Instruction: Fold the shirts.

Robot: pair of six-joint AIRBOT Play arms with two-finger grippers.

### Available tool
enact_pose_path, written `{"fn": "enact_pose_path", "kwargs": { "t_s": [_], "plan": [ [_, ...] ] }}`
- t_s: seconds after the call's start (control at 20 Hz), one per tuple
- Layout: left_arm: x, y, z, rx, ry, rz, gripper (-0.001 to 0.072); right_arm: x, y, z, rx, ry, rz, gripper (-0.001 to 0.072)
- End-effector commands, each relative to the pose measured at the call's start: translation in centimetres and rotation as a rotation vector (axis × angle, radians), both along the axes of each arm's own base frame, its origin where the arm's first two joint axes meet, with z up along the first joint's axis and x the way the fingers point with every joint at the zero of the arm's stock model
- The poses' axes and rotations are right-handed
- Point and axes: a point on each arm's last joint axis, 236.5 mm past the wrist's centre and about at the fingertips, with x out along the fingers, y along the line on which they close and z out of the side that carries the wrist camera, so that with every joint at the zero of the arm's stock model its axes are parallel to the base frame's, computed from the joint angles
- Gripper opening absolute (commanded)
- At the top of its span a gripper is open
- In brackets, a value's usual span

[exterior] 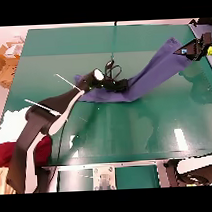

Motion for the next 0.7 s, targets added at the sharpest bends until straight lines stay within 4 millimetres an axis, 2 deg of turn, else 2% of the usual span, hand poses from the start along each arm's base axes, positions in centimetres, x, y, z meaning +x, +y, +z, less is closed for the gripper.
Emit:
{"fn": "enact_pose_path", "kwargs": {
  "t_s": [0.0,0.1,0.2,0.3,0.4,0.5,0.55,0.65],
  "plan": [
    [0.0,-1.4,-0.2,-0.048,0.023,0.035,0.0031,-0.2,0.4,1.2,0.021,-0.037,0.013,0.0013],
    [0.5,-0.6,1.9,-0.070,0.032,0.000,0.0031,-0.1,0.4,1.2,0.020,-0.040,0.010,0.0013],
    [0.6,1.4,5.3,-0.082,0.027,-0.105,0.0031,0.2,0.5,1.3,0.021,-0.046,-0.002,0.0013],
    [0.9,5.4,8.6,-0.050,0.018,-0.185,0.0031,0.3,1.5,1.3,0.027,-0.027,0.002,0.0013],
    [2.1,11.0,11.5,0.033,-0.022,-0.181,0.0030,0.7,3.3,1.4,0.032,-0.018,0.016,0.0013],
    [3.7,17.9,13.9,0.177,-0.084,-0.125,0.0030,1.4,6.5,1.5,0.039,-0.015,0.032,0.0013],
    [4.4,21.5,15.2,0.250,-0.119,-0.089,0.0031,1.8,8.6,1.4,0.035,-0.019,0.044,0.0013],
    [5.1,27.2,18.0,0.337,-0.166,-0.017,0.0031,3.0,13.2,0.0,-0.027,-0.009,0.036,0.0014]
  ]
}}
